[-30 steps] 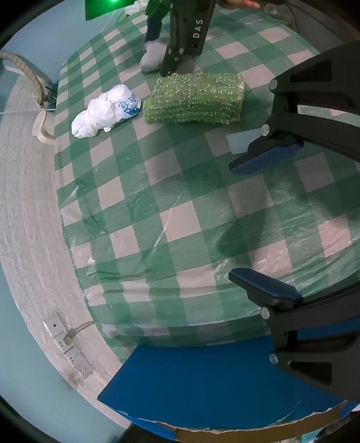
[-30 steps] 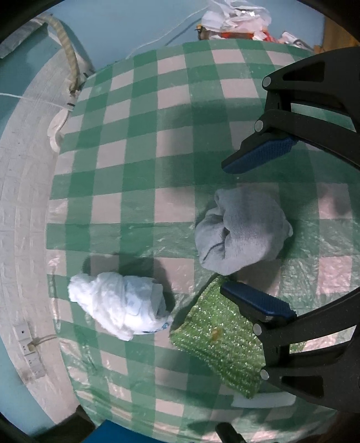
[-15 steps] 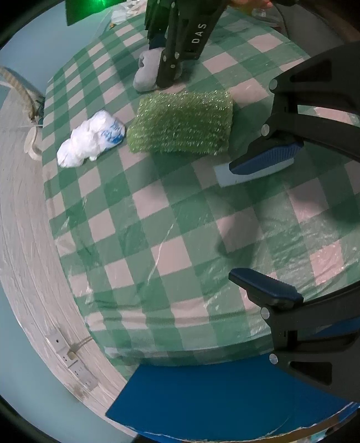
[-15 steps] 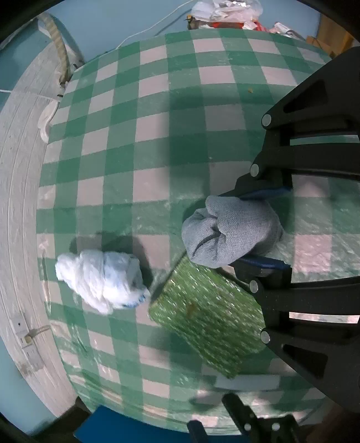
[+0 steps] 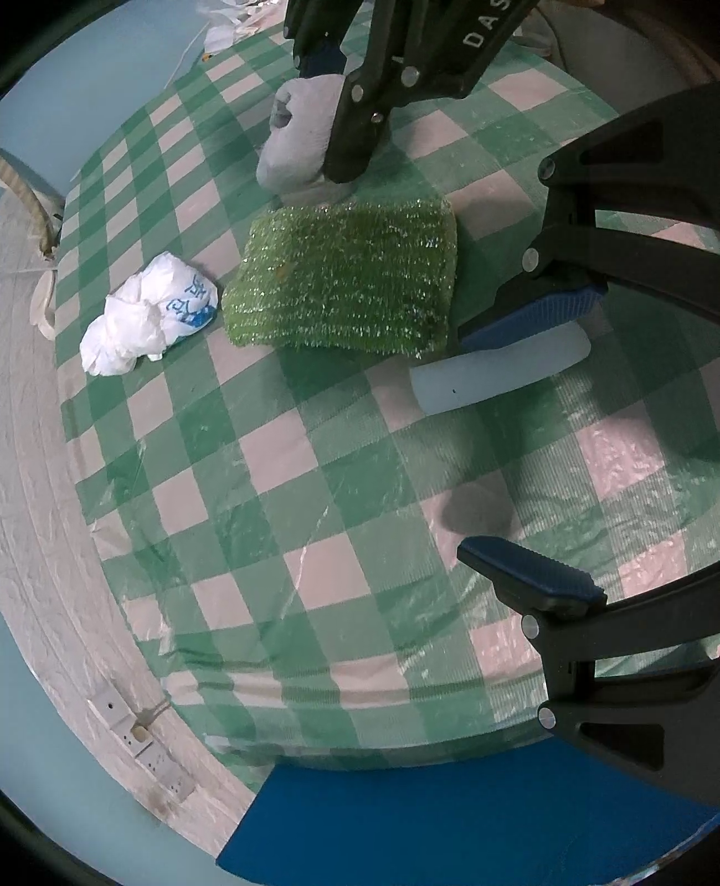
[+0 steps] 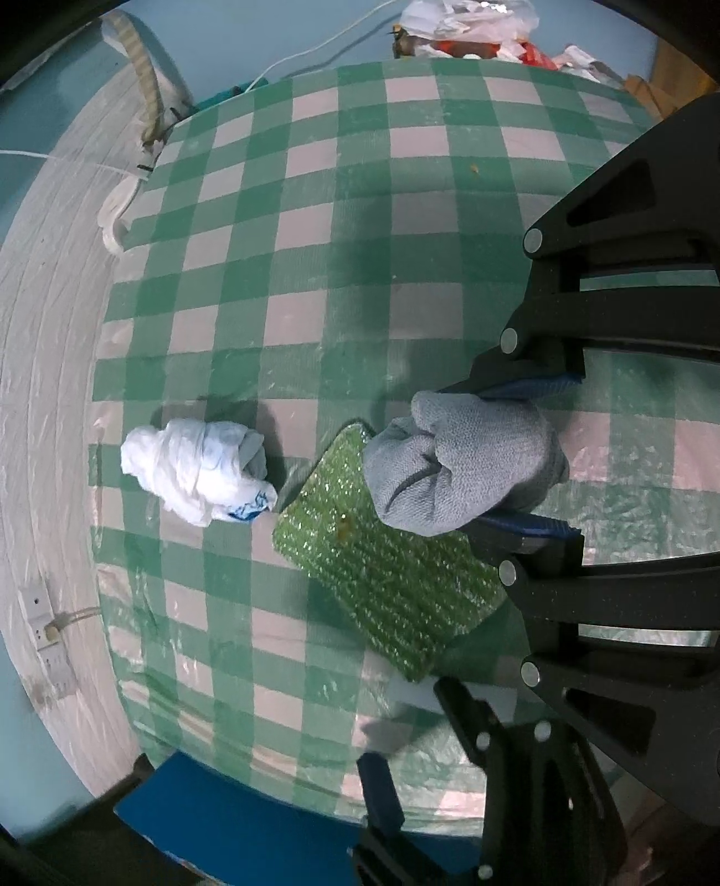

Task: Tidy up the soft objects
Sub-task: 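Grasp the white foam block with the left tool and lift it, then carry the white foam block with the left tool while the right tool carries the grey sock to the box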

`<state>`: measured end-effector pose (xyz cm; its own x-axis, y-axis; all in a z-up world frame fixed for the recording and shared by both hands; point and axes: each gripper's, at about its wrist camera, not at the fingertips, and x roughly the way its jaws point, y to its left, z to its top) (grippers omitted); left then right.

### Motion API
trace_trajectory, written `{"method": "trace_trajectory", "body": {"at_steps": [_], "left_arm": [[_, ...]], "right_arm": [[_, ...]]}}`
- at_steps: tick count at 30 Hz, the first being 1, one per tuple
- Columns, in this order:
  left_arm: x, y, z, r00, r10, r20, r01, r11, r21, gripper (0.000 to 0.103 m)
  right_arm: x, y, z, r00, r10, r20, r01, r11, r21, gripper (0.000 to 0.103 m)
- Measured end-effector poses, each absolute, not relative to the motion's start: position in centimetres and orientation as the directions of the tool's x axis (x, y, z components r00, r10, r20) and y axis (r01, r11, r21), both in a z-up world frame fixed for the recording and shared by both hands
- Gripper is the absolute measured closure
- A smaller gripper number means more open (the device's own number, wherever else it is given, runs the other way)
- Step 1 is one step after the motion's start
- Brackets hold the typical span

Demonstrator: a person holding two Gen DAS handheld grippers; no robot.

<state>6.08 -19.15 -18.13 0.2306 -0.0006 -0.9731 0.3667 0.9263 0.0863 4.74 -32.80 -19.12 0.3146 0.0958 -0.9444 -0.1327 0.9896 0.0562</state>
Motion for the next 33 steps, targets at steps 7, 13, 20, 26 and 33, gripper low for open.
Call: {"method": "trace_trajectory", "body": {"at_steps": [7, 13, 20, 26, 33], "left_arm": [[6.0, -19.4, -18.8, 0.21, 0.0, -0.978, 0.378, 0.922, 0.081, 0.031], [5.6, -19.8, -18.9, 0.214, -0.015, -0.977, 0.391, 0.917, 0.072, 0.049], [4.5, -20.2, -18.5, 0.226, -0.049, -0.973, 0.421, 0.906, 0.052, 0.083], [4.1, -19.9, -17.6, 0.254, -0.046, -0.966, 0.431, 0.9, 0.071, 0.088], [4.4, -19.0, -16.3, 0.289, -0.047, -0.956, 0.419, 0.904, 0.082, 0.088]], "right_arm": [[4.4, -32.6, -18.9, 0.316, 0.104, -0.943, -0.137, 0.989, 0.063, 0.07], [5.4, -33.5, -19.0, 0.315, 0.11, -0.943, -0.138, 0.988, 0.069, 0.07], [5.0, -33.0, -18.6, 0.321, 0.115, -0.94, -0.146, 0.987, 0.071, 0.07], [4.8, -32.5, -17.8, 0.331, 0.118, -0.936, -0.165, 0.984, 0.066, 0.07], [4.5, -32.1, -17.1, 0.347, 0.114, -0.931, -0.178, 0.982, 0.054, 0.07]]}}
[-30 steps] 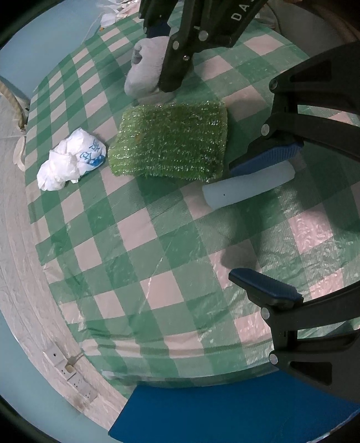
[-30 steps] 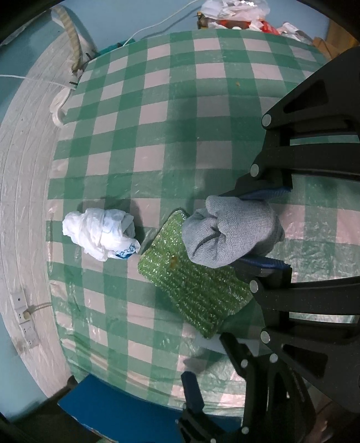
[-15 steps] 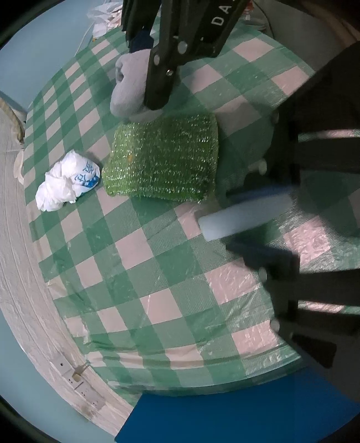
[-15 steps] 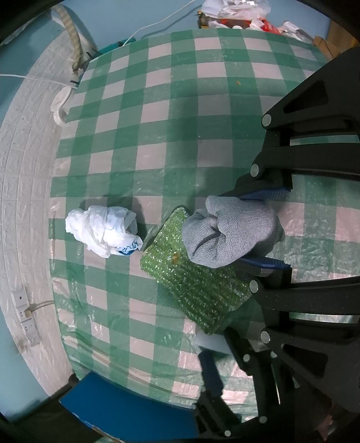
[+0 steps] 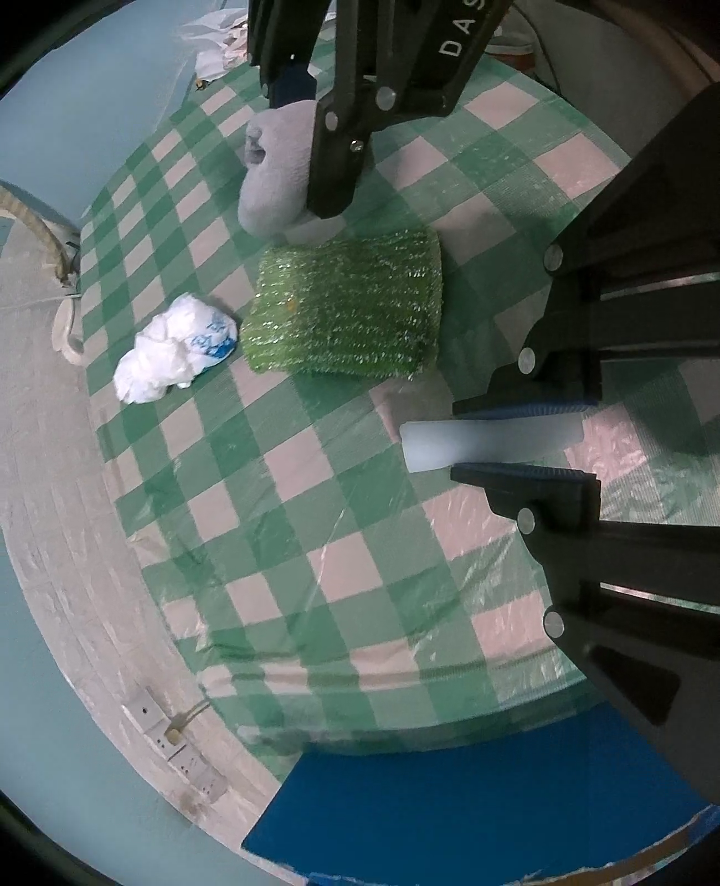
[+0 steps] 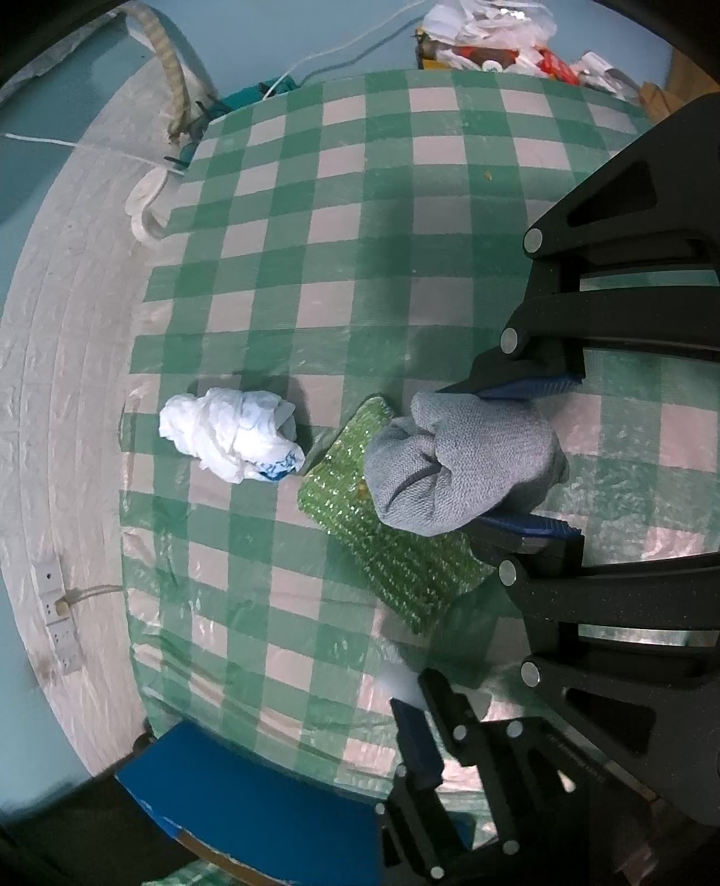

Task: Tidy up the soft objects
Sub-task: 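Carry the white foam block with the left tool while the right tool carries the grey sock to the box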

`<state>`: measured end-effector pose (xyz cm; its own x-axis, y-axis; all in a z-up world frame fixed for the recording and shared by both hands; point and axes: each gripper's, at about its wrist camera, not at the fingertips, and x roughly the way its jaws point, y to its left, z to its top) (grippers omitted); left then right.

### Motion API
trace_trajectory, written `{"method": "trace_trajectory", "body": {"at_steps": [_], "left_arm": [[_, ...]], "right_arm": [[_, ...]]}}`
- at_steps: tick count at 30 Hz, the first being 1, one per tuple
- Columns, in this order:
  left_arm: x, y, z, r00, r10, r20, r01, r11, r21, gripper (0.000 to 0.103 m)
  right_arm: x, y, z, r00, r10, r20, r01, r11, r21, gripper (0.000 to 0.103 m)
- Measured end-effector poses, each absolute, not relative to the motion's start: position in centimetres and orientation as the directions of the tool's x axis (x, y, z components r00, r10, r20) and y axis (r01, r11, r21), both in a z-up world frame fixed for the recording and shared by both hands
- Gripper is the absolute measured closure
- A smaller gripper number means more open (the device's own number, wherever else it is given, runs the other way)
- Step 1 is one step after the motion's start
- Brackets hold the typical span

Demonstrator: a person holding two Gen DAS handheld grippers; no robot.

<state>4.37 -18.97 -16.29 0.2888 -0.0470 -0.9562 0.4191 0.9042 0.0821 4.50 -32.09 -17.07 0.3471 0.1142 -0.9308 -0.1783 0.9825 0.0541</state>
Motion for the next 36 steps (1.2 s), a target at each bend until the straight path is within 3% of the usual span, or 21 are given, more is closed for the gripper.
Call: {"method": "trace_trajectory", "body": {"at_steps": [13, 36], "left_arm": [[4.2, -16.6, -13.6, 0.326, -0.08, -0.942, 0.389, 0.919, 0.057, 0.089], [3.2, -12.1, -8.8, 0.448, -0.036, -0.893, 0.323, 0.938, 0.124, 0.089]], "right_arm": [[4.1, -30.5, -15.1, 0.379, 0.122, -0.917, -0.21, 0.977, 0.043, 0.07], [3.4, -24.8, -10.9, 0.427, 0.157, -0.891, -0.312, 0.95, 0.018, 0.07]]}}
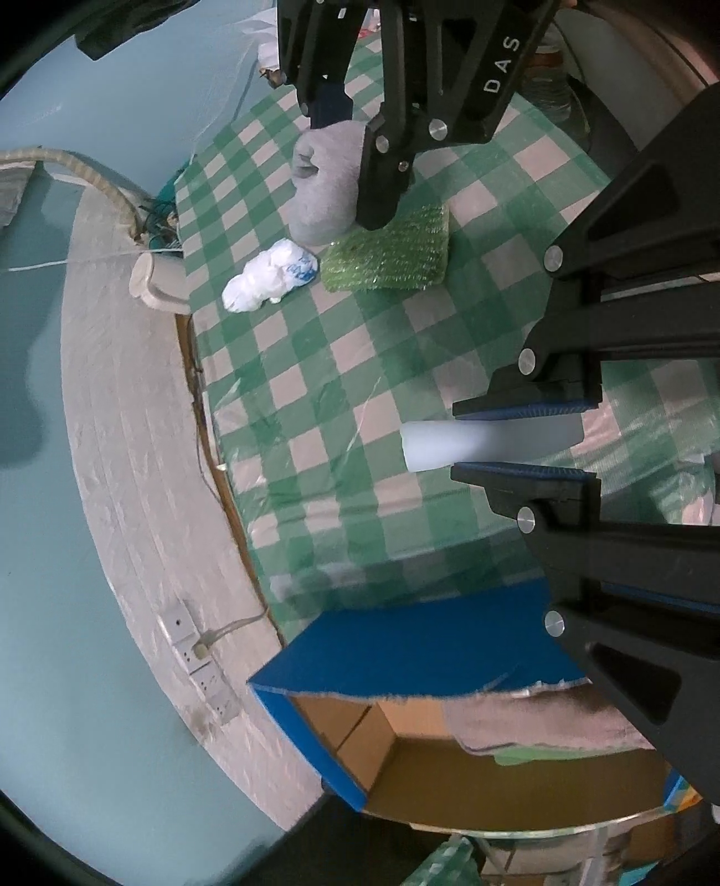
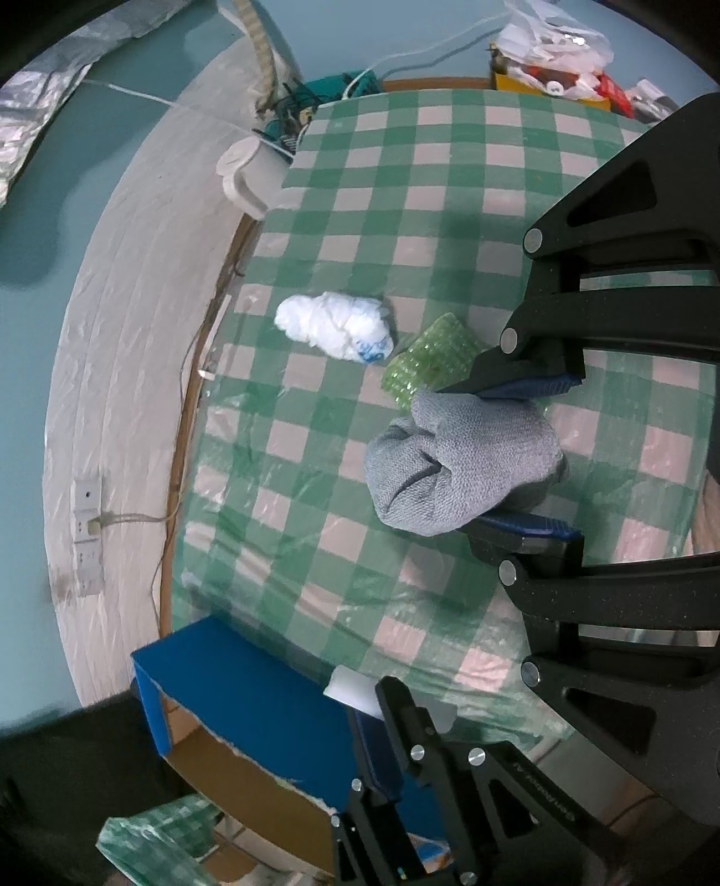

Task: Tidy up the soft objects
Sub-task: 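Carry the white foam block with the left tool while the right tool carries the grey sock to the box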

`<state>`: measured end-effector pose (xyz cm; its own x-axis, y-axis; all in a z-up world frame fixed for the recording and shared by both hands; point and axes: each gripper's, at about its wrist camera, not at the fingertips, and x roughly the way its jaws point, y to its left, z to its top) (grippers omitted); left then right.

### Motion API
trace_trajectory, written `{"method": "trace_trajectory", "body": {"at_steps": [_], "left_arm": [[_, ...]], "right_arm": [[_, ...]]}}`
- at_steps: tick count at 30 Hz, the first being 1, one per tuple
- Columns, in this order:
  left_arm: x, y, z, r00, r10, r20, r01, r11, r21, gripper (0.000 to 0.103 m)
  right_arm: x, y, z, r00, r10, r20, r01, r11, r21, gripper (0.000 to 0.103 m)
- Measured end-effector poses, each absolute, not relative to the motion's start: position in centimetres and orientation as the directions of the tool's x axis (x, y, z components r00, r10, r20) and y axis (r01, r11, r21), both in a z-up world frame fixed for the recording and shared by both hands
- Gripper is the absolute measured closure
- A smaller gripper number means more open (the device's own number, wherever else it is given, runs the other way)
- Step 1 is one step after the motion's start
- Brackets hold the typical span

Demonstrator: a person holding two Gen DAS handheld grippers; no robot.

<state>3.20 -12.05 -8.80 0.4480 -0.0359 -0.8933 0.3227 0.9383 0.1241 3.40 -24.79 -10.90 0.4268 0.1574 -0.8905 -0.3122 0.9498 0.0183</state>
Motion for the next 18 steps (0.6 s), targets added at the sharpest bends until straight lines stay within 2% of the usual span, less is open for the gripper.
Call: {"method": "trace_trajectory", "body": {"at_steps": [18], "left_arm": [[2.3, -6.5, -5.5, 0.518, -0.008, -0.856, 0.236, 0.962, 0.133, 0.089]], "right_arm": [[3.4, -18.8, -8.4, 0.447, 0.187, -0.875, -0.397, 0.918, -0.007, 0.07]]}}
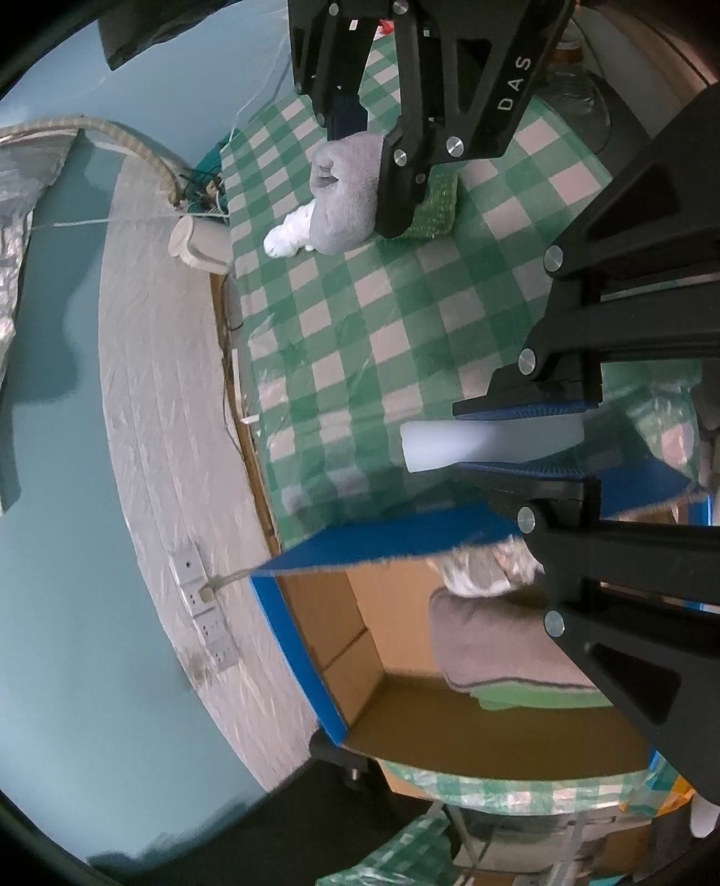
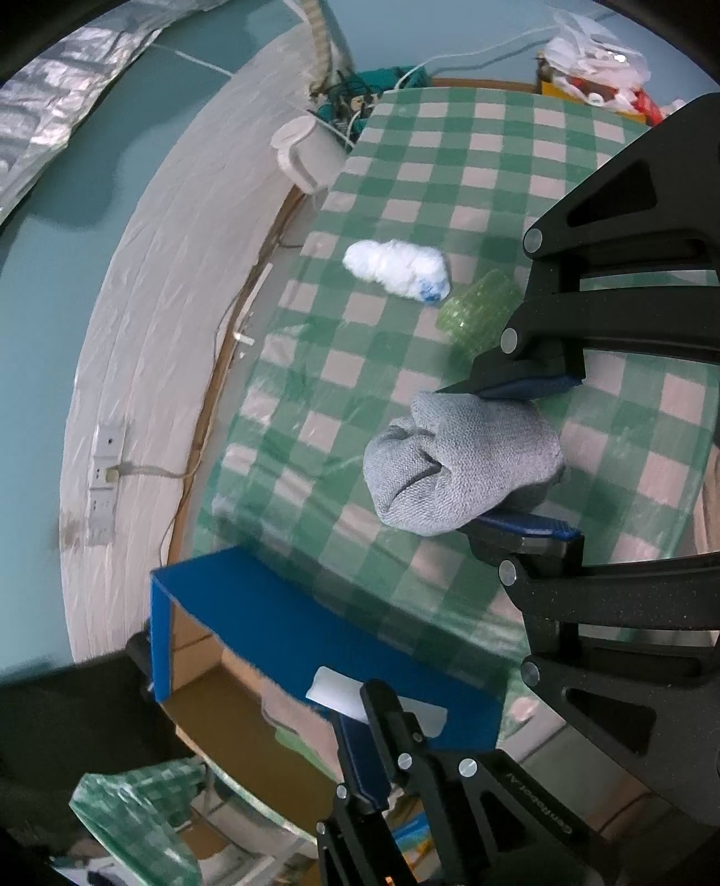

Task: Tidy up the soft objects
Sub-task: 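Carry the white foam block with the left tool while the right tool carries the grey sock to the box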

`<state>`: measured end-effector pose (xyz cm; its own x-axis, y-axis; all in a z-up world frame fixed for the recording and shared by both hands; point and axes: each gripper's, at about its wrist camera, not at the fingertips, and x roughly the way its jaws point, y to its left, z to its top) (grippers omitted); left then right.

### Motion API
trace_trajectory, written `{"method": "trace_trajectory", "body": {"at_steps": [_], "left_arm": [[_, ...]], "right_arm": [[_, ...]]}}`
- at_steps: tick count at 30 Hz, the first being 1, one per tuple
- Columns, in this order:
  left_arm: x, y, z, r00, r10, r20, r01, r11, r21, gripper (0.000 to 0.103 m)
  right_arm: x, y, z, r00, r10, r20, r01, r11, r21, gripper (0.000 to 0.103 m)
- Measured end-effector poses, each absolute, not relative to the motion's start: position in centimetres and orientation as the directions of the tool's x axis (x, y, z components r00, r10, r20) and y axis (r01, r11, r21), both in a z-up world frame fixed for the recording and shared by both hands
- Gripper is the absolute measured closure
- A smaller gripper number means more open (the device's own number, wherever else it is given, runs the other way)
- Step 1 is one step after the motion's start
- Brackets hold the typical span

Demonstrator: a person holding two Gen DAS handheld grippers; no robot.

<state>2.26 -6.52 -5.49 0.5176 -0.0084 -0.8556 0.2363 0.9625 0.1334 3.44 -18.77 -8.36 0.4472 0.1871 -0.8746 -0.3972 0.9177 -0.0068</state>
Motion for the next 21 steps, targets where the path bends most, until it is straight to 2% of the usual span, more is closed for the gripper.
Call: {"method": "trace_trajectory", "body": {"at_steps": [21], "left_arm": [[2.4, 2.0, -3.4, 0.545, 0.038, -0.837, 0.089, 0.991, 0.102, 0.089]], "right_arm": [[3.6, -10.1, -5.5, 0.434, 0.257, -0.864, -0.517, 0.856, -0.005, 0.07]]}}
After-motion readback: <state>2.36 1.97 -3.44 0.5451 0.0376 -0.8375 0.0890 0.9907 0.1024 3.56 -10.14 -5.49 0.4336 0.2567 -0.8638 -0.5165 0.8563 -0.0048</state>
